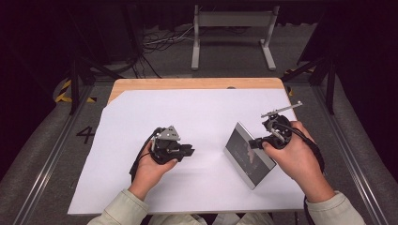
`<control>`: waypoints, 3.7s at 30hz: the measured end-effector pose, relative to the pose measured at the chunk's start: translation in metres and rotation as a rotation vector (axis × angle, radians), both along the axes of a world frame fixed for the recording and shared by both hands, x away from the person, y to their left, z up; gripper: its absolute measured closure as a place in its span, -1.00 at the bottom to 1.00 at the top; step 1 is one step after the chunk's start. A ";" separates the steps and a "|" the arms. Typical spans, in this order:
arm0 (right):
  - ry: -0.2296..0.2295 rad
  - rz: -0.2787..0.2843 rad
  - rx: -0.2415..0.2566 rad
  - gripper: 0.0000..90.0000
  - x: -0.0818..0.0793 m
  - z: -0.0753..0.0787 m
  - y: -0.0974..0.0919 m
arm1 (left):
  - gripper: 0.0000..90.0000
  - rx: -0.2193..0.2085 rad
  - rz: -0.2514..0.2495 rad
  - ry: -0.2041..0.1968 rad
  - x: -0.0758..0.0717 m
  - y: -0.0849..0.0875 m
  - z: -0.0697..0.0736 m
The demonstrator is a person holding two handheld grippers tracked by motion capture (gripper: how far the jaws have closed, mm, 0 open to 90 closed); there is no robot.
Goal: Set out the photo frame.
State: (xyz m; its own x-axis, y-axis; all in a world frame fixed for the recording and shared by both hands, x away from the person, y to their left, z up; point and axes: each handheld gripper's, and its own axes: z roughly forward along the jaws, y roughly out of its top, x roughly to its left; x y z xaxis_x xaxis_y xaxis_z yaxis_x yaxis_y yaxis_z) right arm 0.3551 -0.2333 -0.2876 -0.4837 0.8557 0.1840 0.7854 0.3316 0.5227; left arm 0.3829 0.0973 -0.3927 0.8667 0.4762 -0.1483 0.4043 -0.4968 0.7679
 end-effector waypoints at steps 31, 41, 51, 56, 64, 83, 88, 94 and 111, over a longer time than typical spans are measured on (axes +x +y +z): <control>-0.062 0.471 -0.036 0.88 0.043 0.023 0.049 | 0.70 -0.013 0.144 -0.013 -0.013 0.059 0.003; -0.079 0.653 -0.054 0.88 0.055 0.022 0.066 | 0.71 -0.015 0.189 -0.003 -0.021 0.074 0.001; -0.080 0.808 -0.079 0.88 0.064 0.019 0.086 | 0.71 -0.012 0.219 0.002 -0.027 0.085 -0.001; -0.077 0.864 -0.095 0.88 0.070 0.015 0.090 | 0.71 -0.015 0.215 0.001 -0.026 0.085 -0.001; -0.049 0.961 -0.102 0.88 0.076 0.008 0.091 | 0.71 -0.007 0.209 0.002 -0.026 0.083 -0.002; -0.069 1.053 -0.119 0.87 0.087 -0.006 0.095 | 0.71 -0.005 0.201 0.014 -0.024 0.078 -0.005; -0.126 1.052 -0.126 0.79 0.092 -0.009 0.090 | 0.70 -0.005 0.200 0.016 -0.024 0.077 -0.005; -0.190 1.046 -0.149 0.70 0.093 -0.009 0.089 | 0.71 -0.004 0.193 0.012 -0.022 0.076 -0.004; -0.356 0.841 -0.027 0.14 0.083 0.012 0.048 | 0.61 -0.011 0.199 0.006 -0.024 0.081 -0.002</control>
